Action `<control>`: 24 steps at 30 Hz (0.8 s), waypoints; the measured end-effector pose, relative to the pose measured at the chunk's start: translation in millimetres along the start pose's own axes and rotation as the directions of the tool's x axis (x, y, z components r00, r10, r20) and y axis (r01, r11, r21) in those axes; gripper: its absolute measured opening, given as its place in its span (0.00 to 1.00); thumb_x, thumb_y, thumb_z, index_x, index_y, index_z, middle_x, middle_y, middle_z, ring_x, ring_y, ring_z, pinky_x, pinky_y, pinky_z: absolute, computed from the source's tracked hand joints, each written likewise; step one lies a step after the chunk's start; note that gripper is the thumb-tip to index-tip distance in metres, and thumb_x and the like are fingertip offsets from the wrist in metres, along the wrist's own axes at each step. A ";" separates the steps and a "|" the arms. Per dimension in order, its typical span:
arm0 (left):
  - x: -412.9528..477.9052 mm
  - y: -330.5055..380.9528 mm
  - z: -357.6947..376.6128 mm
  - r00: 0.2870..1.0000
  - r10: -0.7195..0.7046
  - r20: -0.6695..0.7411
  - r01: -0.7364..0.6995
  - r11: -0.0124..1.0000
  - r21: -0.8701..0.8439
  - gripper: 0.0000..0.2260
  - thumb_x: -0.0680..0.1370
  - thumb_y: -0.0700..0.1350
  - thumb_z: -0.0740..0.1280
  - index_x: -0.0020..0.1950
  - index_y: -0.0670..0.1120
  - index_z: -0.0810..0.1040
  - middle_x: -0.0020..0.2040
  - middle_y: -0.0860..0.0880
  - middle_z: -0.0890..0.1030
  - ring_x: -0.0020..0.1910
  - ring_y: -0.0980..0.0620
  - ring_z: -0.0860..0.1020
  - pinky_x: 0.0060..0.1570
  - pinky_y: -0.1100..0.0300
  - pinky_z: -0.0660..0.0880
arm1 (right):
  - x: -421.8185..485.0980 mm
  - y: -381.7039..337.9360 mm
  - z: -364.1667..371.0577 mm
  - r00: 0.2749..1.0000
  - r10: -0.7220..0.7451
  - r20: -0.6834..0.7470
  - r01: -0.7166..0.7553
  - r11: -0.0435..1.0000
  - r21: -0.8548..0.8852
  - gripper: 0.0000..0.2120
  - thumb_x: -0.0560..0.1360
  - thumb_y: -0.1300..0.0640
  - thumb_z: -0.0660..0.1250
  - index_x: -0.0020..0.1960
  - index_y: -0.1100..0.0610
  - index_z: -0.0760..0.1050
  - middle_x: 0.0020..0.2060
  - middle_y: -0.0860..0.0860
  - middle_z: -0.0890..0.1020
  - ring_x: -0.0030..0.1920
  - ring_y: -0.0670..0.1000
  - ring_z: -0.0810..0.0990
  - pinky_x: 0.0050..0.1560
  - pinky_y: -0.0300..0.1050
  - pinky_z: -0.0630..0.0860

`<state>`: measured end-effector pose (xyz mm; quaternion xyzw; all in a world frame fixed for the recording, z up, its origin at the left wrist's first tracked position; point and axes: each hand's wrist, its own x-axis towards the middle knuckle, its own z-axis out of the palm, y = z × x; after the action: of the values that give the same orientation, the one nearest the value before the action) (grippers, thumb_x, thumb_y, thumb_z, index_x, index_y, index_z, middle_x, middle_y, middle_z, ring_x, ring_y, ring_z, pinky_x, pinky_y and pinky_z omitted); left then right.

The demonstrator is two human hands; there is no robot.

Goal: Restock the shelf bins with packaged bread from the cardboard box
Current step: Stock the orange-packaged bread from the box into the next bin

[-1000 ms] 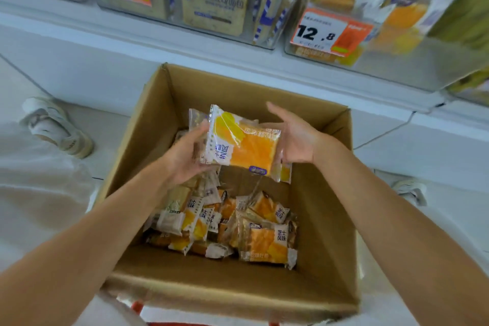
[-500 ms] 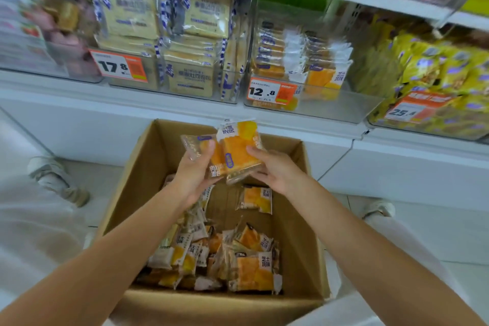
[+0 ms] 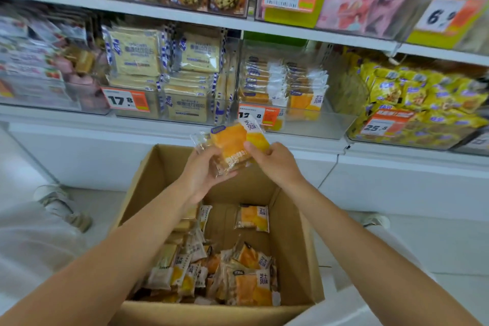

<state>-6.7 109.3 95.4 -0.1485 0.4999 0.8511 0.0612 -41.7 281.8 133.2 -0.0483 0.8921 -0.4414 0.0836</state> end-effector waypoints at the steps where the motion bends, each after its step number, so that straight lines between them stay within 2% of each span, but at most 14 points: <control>1: 1.8 8.6 5.3 0.999 0.005 0.040 -0.005 1.000 -0.013 0.13 0.82 0.39 0.60 0.67 0.42 0.71 0.63 0.38 0.78 0.59 0.39 0.80 0.51 0.43 0.81 | 5.8 -0.6 -13.8 0.998 0.003 -0.057 0.000 0.998 0.064 0.24 0.73 0.38 0.69 0.53 0.58 0.74 0.43 0.45 0.77 0.43 0.45 0.76 0.41 0.39 0.71; 3: 3.3 28.6 22.1 0.993 0.005 0.121 -0.005 1.000 0.000 0.14 0.82 0.39 0.58 0.68 0.43 0.69 0.63 0.39 0.77 0.59 0.39 0.81 0.52 0.43 0.81 | 19.5 -3.9 -40.7 0.999 0.052 0.001 -0.051 0.971 0.232 0.41 0.70 0.40 0.73 0.74 0.56 0.59 0.63 0.47 0.72 0.62 0.48 0.73 0.58 0.44 0.72; 4: 8.1 38.1 31.0 0.989 -0.001 0.151 -0.001 1.000 0.011 0.13 0.82 0.39 0.58 0.67 0.43 0.70 0.63 0.39 0.77 0.59 0.39 0.80 0.54 0.42 0.80 | 28.1 -4.3 -53.4 0.995 0.059 0.080 -0.081 0.949 0.305 0.47 0.69 0.40 0.75 0.77 0.54 0.54 0.66 0.46 0.71 0.65 0.49 0.72 0.61 0.46 0.71; 5: 14.8 47.3 41.3 0.984 -0.008 0.179 0.002 0.999 0.032 0.13 0.82 0.40 0.57 0.66 0.43 0.71 0.64 0.39 0.77 0.61 0.38 0.79 0.55 0.41 0.79 | 36.6 -3.8 -66.3 0.987 0.050 0.154 -0.104 0.925 0.366 0.47 0.68 0.41 0.76 0.77 0.55 0.56 0.67 0.49 0.74 0.65 0.52 0.75 0.61 0.48 0.72; 7: 31.3 66.1 67.7 0.973 -0.024 0.230 -0.012 0.988 0.153 0.13 0.81 0.45 0.61 0.65 0.44 0.73 0.66 0.37 0.76 0.62 0.37 0.78 0.56 0.40 0.79 | 52.0 -0.3 -95.5 0.987 0.017 0.158 -0.082 0.905 0.417 0.35 0.67 0.45 0.78 0.67 0.60 0.72 0.55 0.56 0.83 0.56 0.58 0.82 0.56 0.51 0.78; 9: 50.9 79.8 98.8 0.971 0.025 0.240 -0.129 0.893 0.431 0.23 0.75 0.55 0.71 0.64 0.45 0.75 0.64 0.37 0.78 0.59 0.40 0.80 0.49 0.48 0.82 | 65.7 1.7 -124.3 0.999 -0.051 0.012 0.042 0.912 0.408 0.16 0.68 0.51 0.78 0.50 0.58 0.79 0.41 0.54 0.84 0.39 0.52 0.83 0.40 0.42 0.78; 10: 62.7 84.6 114.8 0.967 0.077 0.242 -0.204 0.802 0.561 0.25 0.71 0.58 0.75 0.63 0.46 0.77 0.59 0.40 0.82 0.55 0.44 0.82 0.44 0.54 0.81 | 72.8 2.4 -140.0 0.995 -0.080 -0.066 0.100 0.907 0.409 0.11 0.70 0.54 0.77 0.48 0.55 0.79 0.37 0.50 0.83 0.34 0.46 0.80 0.34 0.37 0.75; 12: 91.0 90.6 144.7 0.935 0.243 0.258 -0.354 0.684 0.638 0.22 0.71 0.52 0.77 0.61 0.48 0.77 0.54 0.48 0.83 0.49 0.52 0.83 0.37 0.64 0.78 | 92.0 8.5 -168.7 0.978 -0.119 -0.170 0.173 0.922 0.347 0.13 0.70 0.57 0.77 0.52 0.53 0.77 0.39 0.44 0.83 0.34 0.39 0.80 0.34 0.32 0.74; 14: 125.7 94.8 169.2 0.903 0.354 0.243 -0.425 0.656 0.624 0.33 0.69 0.46 0.79 0.70 0.48 0.69 0.61 0.51 0.77 0.53 0.54 0.79 0.39 0.67 0.77 | 117.1 21.4 -190.9 0.975 -0.106 -0.195 0.158 0.948 0.276 0.23 0.67 0.57 0.79 0.59 0.54 0.75 0.47 0.45 0.84 0.44 0.41 0.83 0.44 0.38 0.80; 16: 158.7 92.3 186.2 0.899 0.353 0.259 -0.430 0.600 0.675 0.39 0.68 0.45 0.80 0.74 0.48 0.63 0.63 0.50 0.74 0.57 0.52 0.77 0.47 0.65 0.77 | 144.1 34.7 -204.1 0.981 -0.084 -0.175 0.120 0.971 0.209 0.32 0.63 0.59 0.82 0.64 0.56 0.73 0.53 0.49 0.84 0.52 0.48 0.83 0.51 0.46 0.82; 18: 186.9 82.2 192.3 0.918 0.262 0.298 -0.394 0.513 0.763 0.33 0.68 0.47 0.80 0.68 0.46 0.68 0.58 0.50 0.78 0.54 0.52 0.78 0.45 0.65 0.76 | 161.6 44.3 -209.5 0.990 -0.032 -0.140 0.059 0.980 0.192 0.35 0.63 0.59 0.82 0.66 0.58 0.71 0.56 0.50 0.82 0.55 0.51 0.82 0.52 0.44 0.80; 20: 206.3 72.5 186.3 0.932 0.159 0.326 -0.362 0.364 0.858 0.27 0.68 0.52 0.79 0.62 0.45 0.75 0.54 0.50 0.79 0.55 0.50 0.78 0.49 0.60 0.75 | 177.3 57.4 -209.2 0.998 0.052 -0.042 -0.043 0.980 0.193 0.31 0.67 0.59 0.79 0.65 0.58 0.69 0.56 0.47 0.79 0.56 0.49 0.79 0.55 0.42 0.76; 22: 215.5 64.1 175.9 0.925 0.115 0.361 -0.374 0.117 0.920 0.23 0.68 0.54 0.79 0.57 0.45 0.80 0.53 0.50 0.80 0.56 0.49 0.78 0.50 0.59 0.72 | 187.4 67.2 -202.5 0.983 0.165 0.076 -0.168 0.985 0.041 0.29 0.68 0.55 0.79 0.62 0.59 0.69 0.56 0.48 0.76 0.57 0.49 0.76 0.59 0.43 0.73; 24: 221.9 60.0 168.1 0.896 0.159 0.415 -0.407 -0.083 0.910 0.23 0.68 0.56 0.78 0.58 0.48 0.81 0.57 0.50 0.80 0.58 0.49 0.76 0.53 0.58 0.72 | 197.8 76.9 -194.8 0.976 0.199 0.089 -0.191 0.977 -0.089 0.37 0.62 0.48 0.82 0.64 0.61 0.72 0.59 0.52 0.78 0.58 0.53 0.78 0.60 0.49 0.77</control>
<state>-264.5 216.0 152.3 0.1238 0.9616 0.2447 0.0105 -274.1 448.6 167.0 0.0148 0.9044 -0.3920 0.1678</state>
